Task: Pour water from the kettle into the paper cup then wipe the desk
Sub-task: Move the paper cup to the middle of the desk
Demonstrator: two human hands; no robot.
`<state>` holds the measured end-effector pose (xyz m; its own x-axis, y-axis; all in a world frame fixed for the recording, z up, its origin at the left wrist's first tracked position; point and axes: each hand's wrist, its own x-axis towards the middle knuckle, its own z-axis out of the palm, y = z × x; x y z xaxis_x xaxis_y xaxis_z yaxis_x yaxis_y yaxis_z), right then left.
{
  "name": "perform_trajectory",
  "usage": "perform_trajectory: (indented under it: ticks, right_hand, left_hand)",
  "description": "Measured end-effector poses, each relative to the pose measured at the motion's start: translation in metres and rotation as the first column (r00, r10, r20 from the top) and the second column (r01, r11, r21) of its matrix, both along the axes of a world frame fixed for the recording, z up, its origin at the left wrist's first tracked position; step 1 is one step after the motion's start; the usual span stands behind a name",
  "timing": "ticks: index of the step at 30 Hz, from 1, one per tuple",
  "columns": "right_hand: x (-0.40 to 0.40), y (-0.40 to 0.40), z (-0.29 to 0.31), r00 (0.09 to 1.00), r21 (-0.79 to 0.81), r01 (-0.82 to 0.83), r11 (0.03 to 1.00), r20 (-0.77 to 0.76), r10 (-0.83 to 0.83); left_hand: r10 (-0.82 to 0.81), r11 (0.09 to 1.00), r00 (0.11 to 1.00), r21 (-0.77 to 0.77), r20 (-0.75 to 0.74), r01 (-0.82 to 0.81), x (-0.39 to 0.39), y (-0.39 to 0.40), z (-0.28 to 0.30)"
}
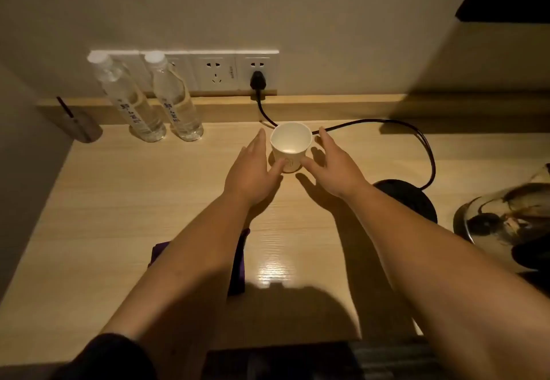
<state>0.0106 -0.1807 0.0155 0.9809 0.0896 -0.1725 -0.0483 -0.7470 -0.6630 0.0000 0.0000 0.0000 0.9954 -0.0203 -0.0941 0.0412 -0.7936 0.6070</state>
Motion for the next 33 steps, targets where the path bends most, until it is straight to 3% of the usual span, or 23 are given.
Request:
perform_trajectory:
  ticks: [9, 19, 33]
  right_hand:
    - [-0.001, 0.007, -0.011, 0.999, 0.179, -0.035, 0.983, 0.028, 0.03]
    - [-0.072, -0.011, 0.01, 0.997, 0.162, -0.066, 0.985, 0.038, 0.061]
    - [-0.165, -0.047, -0.004, 0.992, 0.137, -0.129, 0.982, 0.008, 0.129]
  left_hand:
    - [0.003, 0.988, 0.994, -0.151, 0.105, 0.013, -0.006, -0.007, 0.0]
    - [0.036, 0.987, 0.994, -0.161, 0.1, -0.019, -0.079, -0.025, 0.011]
    - [0.098, 0.981, 0.995, -0.168, 0.03, -0.091, -0.186, -0.062, -0.002]
